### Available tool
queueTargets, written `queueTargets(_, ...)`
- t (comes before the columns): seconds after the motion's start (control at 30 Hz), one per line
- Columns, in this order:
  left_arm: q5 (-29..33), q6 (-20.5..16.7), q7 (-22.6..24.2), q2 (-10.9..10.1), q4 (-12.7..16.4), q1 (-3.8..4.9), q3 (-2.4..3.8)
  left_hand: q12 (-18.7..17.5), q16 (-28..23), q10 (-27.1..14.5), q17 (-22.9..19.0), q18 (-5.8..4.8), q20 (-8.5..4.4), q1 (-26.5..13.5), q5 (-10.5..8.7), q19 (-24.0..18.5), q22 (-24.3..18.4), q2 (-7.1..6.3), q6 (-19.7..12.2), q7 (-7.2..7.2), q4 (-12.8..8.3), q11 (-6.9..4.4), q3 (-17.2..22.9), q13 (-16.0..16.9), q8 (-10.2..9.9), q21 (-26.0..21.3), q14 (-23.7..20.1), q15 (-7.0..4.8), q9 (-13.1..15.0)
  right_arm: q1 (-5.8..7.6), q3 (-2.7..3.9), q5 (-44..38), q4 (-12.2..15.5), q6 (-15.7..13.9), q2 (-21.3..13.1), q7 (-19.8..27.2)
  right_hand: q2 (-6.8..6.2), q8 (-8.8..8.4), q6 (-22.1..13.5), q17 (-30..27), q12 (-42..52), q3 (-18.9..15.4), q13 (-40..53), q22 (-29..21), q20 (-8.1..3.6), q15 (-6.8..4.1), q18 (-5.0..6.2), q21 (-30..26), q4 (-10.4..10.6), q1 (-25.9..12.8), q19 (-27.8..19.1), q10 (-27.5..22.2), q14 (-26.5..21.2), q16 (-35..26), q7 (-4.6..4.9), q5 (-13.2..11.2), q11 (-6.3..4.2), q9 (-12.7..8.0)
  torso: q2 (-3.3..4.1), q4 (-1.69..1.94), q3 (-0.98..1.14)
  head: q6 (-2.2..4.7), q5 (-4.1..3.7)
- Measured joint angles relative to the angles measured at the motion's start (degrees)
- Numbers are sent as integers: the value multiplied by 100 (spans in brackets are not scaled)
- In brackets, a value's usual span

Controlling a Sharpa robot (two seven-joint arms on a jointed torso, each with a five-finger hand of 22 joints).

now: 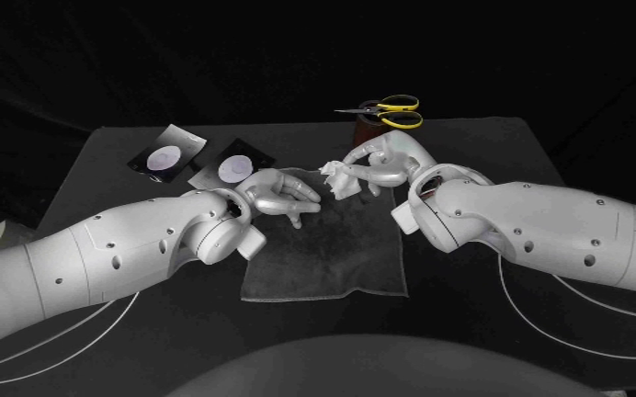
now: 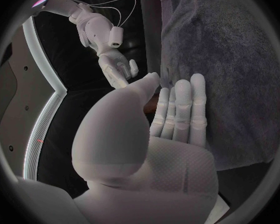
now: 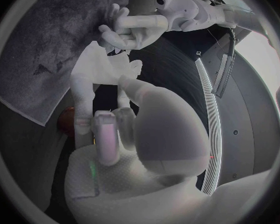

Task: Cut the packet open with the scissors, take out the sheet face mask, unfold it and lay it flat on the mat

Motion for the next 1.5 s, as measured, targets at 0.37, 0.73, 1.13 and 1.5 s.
queueTargets(0.37, -115, -512, 803, 123, 38, -92, 3, -1, 0, 1, -64, -3, 0, 0, 0, 0, 0, 1, -281, -60, -20, -2, -133, -69, -187, 0, -9, 9, -118, 31, 3, 419, 104, 3, -1, 42, -1, 0, -9, 3, -1, 0, 3, -11, 0, 1, 61, 0, 0, -38, -1, 0, -1, -14, -9, 10, 0, 0, 2, -1, 4, 0, 9)
queueTargets(0.73, 166, -1026, 1540, 120, 215, -99, 24, 154, 83, 96, -73, -8, -7, -55, 0, 53, 0, 55, -315, -38, 24, -51, -215, -69, -218, -1, 35, -34, -151, 32, 3, 521, 179, 45, -2, 23, -15, 0, -12, 0, -12, 14, -2, -16, 0, 8, 59, -21, -14, -62, -1, 0, -8, -22, -12, 10, 0, 1, 5, -3, 11, 0, -1)
queueTargets(1.13, 408, -1192, 1687, 118, 234, -101, 28, 592, 366, 331, -26, -12, -90, -85, 0, 218, 25, 159, 23, -112, 72, -163, -295, 72, -137, 118, 241, -135, -154, 32, 3, 542, 209, 66, -3, 20, -14, 0, -23, -2, -13, 14, 1, -13, 0, -11, 50, -21, -15, -59, -1, 0, 11, -44, -16, 1, 0, 2, 2, 0, 18, 0, 4)
queueTargets(1.5, 492, -1294, 1547, 94, 75, -101, 28, 897, 514, 286, 65, -26, -109, -100, 0, 264, 47, 174, 99, -124, 95, -183, -351, 212, -99, 163, 326, -136, -192, 32, 3, 612, 237, 23, -33, 140, 1, 0, -36, 4, -13, 29, 2, 1, 0, -11, 46, -21, -32, -43, -1, 0, 11, -21, -1, -7, 1, 3, 1, 1, 18, 0, 3)
